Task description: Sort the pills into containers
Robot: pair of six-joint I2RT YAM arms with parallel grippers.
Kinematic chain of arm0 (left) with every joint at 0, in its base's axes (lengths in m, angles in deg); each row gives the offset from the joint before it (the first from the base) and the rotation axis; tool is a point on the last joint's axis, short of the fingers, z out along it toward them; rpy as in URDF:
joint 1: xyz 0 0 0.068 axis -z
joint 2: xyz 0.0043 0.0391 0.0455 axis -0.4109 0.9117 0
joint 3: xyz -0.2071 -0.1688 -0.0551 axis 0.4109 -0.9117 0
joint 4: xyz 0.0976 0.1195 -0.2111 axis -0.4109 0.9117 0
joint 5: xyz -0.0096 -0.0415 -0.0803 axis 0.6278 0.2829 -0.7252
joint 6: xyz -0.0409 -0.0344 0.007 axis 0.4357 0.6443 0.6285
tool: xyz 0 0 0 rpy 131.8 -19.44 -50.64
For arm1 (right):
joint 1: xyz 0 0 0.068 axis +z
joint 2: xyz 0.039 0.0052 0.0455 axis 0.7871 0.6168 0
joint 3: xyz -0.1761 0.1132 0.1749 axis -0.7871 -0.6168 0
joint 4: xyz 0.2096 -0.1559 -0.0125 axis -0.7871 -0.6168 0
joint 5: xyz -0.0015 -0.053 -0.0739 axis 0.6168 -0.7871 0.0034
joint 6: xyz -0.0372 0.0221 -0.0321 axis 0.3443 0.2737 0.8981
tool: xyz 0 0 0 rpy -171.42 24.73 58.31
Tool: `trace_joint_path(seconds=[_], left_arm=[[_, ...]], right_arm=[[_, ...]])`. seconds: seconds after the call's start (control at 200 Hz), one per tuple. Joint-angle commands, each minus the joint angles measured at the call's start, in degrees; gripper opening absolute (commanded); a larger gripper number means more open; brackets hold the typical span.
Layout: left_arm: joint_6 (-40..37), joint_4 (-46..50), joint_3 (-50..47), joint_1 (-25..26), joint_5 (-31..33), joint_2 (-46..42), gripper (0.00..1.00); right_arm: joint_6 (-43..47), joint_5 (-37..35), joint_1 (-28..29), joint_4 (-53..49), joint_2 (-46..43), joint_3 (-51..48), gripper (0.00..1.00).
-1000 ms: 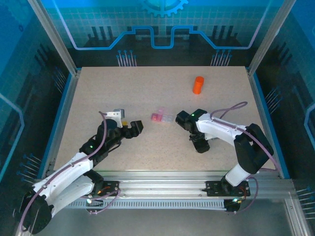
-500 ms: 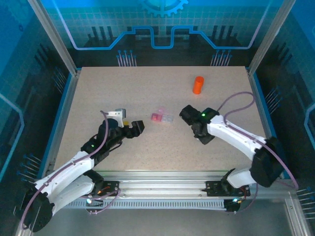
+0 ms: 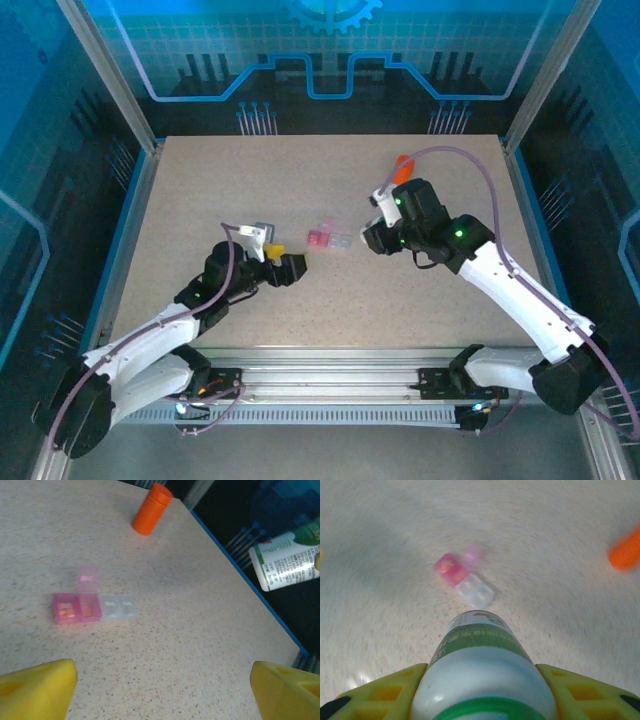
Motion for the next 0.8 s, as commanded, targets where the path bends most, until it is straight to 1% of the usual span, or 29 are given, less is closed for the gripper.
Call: trace_joint_path(seconds=[0.0, 0.05, 0.115, 0.17, 0.245, 0.305, 0.435, 0.55, 0.655, 0.795], left_arm=[[-7.2, -9.8, -1.6, 0.4, -11.1, 2.3, 0.90], [-9.4, -13.6, -2.5, 0.5, -17.1, 3.6, 0.90], [-12.6, -18.7, -3.9, 0.7, -22.0, 5.0, 0.90], [-16.5, -24.5, -6.2, 0.9, -25.8, 6.3, 0.90], [-19.9, -33.7, -9.7, 1.4, -28.6, 8.3, 0.91], [-21.8, -38.5, -11.0, 1.9, -30.2, 10.0, 0.92], [-24.3, -37.8, -8.3, 2.9, -34.5, 13.4, 0.91], [-26.5, -38.8, -6.2, 4.1, -34.5, 14.9, 0.90], [-27.8, -37.4, -4.1, 4.8, -35.8, 15.7, 0.90], [-29.8, -36.8, -2.8, 6.9, -35.5, 16.5, 0.89]], right_arm=[[27.2, 17.8, -1.3, -4.1, 1.8, 4.7, 0.26], [32.7, 23.0, -1.2, -8.0, 3.1, 6.5, 0.27], [39.6, 28.1, -0.8, -13.4, 5.2, 9.3, 0.28], [43.3, 30.1, -0.4, -16.8, 6.9, 11.1, 0.28], [48.7, 30.8, 0.7, -20.6, 8.8, 12.7, 0.28], [51.8, 30.9, 2.0, -22.8, 10.0, 13.6, 0.29], [55.7, 32.3, 4.8, -24.8, 11.8, 14.9, 0.29], [57.0, 33.7, 6.9, -24.1, 12.4, 15.4, 0.29], [56.6, 33.2, 8.8, -21.7, 12.4, 15.6, 0.29], [55.4, 32.1, 10.3, -19.0, 12.4, 16.0, 0.29]])
